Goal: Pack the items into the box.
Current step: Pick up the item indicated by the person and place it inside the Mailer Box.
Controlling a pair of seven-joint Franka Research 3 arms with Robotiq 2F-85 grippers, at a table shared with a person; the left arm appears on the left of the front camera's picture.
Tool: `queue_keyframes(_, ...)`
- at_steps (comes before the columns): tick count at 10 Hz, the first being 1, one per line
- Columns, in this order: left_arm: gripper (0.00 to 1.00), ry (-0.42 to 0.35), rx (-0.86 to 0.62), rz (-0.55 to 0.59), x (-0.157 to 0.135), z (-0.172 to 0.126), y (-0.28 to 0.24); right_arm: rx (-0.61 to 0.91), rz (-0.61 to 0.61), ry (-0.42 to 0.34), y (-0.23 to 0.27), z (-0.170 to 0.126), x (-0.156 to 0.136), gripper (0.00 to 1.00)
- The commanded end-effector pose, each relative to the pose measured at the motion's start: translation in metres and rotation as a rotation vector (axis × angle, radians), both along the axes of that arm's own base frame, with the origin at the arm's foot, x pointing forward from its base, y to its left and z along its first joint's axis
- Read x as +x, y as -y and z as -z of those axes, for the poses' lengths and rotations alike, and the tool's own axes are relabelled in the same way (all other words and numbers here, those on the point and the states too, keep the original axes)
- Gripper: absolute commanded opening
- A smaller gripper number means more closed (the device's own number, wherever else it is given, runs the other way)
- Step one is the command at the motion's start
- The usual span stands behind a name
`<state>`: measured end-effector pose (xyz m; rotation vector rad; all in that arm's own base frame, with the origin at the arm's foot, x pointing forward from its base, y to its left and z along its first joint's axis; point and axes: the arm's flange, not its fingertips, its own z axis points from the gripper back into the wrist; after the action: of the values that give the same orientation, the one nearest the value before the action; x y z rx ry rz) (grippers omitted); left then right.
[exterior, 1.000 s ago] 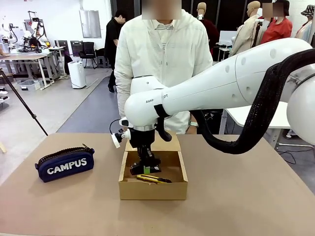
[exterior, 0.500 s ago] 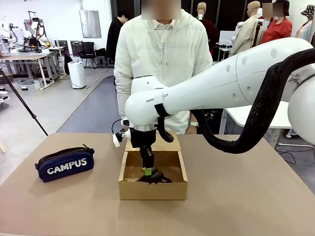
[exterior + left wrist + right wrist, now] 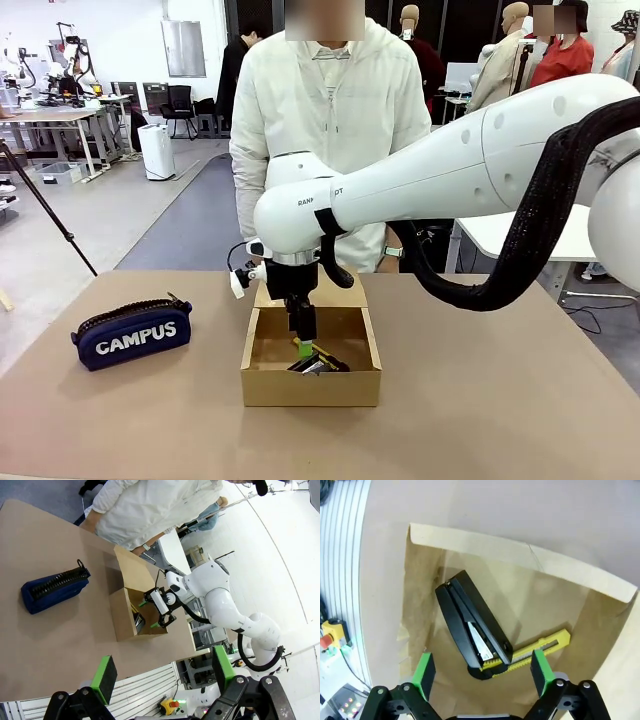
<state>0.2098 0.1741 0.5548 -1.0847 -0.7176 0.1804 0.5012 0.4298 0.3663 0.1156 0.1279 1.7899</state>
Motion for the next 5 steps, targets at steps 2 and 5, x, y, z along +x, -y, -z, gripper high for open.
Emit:
queue_keyframes(2, 1.0, 0.024, -0.007, 0.003, 0.0, 0.0, -0.001, -0.028, 0.032, -0.077, 0.043, -0.048, -0.012, 1.0)
queue_keyframes(5, 1.0, 0.024, -0.007, 0.003, 0.0, 0.0, -0.001, 0.14, 0.386, -0.32, 0.171, -0.152, -0.06, 1.0)
